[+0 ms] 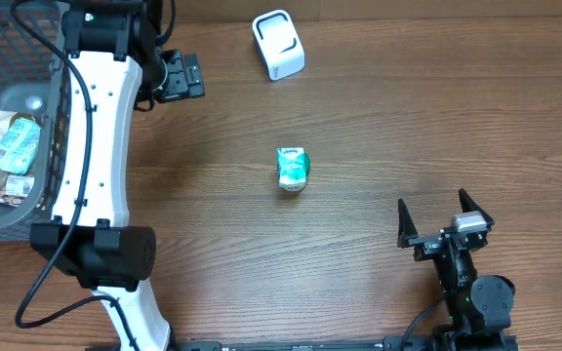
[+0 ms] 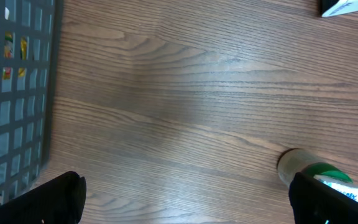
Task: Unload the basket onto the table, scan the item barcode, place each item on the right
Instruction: 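Withdraw the left gripper to the left beside the basket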
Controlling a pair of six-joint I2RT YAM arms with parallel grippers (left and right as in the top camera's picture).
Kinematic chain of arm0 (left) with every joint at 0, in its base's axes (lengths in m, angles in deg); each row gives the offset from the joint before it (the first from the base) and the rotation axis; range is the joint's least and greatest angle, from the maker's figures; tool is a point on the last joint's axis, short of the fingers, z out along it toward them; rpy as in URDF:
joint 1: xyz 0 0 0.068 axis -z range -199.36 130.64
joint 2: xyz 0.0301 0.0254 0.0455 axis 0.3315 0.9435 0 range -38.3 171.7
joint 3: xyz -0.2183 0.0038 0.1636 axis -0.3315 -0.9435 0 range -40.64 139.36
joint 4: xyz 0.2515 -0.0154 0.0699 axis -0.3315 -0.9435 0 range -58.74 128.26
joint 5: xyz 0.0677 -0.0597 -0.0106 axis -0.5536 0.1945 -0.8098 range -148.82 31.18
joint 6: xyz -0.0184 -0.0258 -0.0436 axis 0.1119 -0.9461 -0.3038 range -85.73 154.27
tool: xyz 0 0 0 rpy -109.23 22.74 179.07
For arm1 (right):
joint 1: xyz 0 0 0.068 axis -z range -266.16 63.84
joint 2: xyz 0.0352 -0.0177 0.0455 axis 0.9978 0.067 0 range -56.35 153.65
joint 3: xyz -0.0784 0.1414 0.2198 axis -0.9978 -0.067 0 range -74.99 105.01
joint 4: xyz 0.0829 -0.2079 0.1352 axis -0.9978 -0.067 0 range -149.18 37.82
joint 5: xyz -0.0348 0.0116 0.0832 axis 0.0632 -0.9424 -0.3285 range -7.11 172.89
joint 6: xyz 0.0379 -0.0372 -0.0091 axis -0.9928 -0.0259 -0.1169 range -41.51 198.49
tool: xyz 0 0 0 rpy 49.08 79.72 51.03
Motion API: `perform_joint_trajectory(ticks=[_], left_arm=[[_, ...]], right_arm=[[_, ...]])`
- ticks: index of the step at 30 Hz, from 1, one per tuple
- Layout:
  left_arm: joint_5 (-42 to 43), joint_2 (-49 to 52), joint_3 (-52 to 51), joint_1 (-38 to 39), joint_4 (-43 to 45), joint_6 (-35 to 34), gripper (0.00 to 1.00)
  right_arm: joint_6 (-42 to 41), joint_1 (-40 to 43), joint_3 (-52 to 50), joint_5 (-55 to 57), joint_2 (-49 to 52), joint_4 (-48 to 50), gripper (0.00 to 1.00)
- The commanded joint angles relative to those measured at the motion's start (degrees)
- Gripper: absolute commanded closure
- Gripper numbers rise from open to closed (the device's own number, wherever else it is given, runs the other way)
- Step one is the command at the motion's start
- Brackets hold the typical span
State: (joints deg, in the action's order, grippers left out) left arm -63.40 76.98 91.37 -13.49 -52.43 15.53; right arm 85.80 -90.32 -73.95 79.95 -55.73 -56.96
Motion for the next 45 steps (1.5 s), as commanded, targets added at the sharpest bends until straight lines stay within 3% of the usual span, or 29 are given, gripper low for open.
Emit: perform_joint_trajectory(ticks=[1, 11, 45], left_arm=[[-0.1, -1.7, 1.4, -0.3, 0.1, 3.1, 0.00], [-4.4, -1.7, 1.4, -0.3, 1.2, 3.6, 0.00], [-3.0, -1.7, 1.4, -0.2, 1.2, 4.6, 0.00]], right_arm=[[0.1, 0.2, -0.6, 0.3, -0.5, 0.1, 0.00], [0.1, 0.2, -0.6, 0.3, -0.5, 0.1, 0.00], [0.1, 0.2, -0.6, 0.3, -0.5, 0.1, 0.00]])
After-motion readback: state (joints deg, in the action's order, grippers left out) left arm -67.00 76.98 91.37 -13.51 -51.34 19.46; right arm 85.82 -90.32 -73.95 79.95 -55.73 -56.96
